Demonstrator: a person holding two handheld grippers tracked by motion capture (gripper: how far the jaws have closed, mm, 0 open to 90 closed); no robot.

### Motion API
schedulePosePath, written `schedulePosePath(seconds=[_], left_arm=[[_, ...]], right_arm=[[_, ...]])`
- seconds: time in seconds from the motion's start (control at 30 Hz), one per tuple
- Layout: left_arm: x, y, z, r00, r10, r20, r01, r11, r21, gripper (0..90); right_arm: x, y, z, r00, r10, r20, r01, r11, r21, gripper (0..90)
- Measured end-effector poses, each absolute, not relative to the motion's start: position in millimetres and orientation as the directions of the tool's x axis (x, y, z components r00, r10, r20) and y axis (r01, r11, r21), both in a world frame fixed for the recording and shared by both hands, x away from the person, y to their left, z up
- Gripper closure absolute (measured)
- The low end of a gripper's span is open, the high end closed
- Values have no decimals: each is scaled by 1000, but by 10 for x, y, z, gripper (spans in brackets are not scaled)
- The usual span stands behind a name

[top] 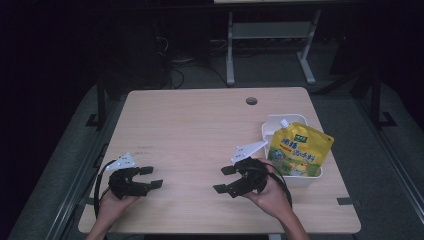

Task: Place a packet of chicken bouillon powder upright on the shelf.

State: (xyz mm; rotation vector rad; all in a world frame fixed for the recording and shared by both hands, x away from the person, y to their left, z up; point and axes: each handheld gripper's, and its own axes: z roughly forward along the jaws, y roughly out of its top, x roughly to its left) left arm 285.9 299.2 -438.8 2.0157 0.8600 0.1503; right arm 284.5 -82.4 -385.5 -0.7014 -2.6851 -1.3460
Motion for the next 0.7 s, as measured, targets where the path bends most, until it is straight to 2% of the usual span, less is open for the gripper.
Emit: schedulePosePath(seconds=[0.37, 0.7], left_arm=[[2863, 2941, -4407, 760, 617, -203, 507, -369, 779, 268], [2866, 2934, -4394, 767, 609, -199, 500, -374, 782, 255]], right_arm=[[2847, -551, -4168, -893, 357, 276, 441, 561, 700, 336], [2735, -490, -4435, -871, 381, 309, 477, 511, 715, 346]])
